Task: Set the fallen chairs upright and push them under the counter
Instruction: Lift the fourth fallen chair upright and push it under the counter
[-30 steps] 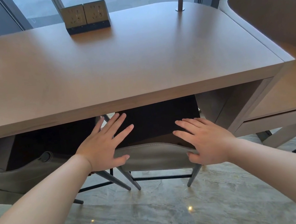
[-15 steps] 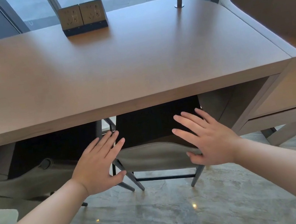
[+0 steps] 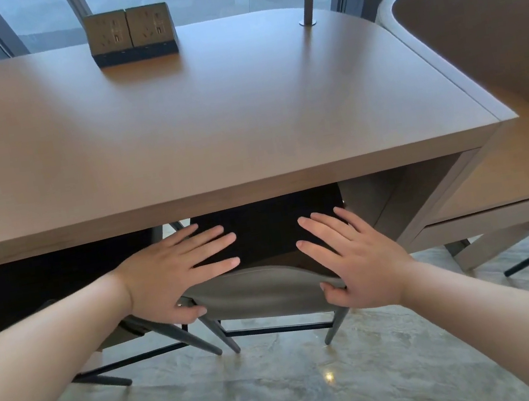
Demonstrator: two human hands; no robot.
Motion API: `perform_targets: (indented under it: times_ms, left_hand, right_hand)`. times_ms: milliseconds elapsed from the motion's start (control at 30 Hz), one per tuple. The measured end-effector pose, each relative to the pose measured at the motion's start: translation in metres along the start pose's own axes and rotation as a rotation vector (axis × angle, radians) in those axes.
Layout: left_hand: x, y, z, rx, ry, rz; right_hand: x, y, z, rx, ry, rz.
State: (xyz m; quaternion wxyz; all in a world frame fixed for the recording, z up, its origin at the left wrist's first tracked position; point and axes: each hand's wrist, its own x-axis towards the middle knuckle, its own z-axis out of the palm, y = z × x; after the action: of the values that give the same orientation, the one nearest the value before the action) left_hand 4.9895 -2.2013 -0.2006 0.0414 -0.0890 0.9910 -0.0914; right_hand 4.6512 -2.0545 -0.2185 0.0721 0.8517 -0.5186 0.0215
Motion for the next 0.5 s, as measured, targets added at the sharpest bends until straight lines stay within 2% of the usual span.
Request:
perform_targets:
  times_ms: [500]
  left_hand:
    - [-0.011, 0.012, 0.003, -0.094, -0.06, -0.05]
  right_hand:
    - [-0.005, -0.011, -0.002, 0.03, 0.073, -0.02]
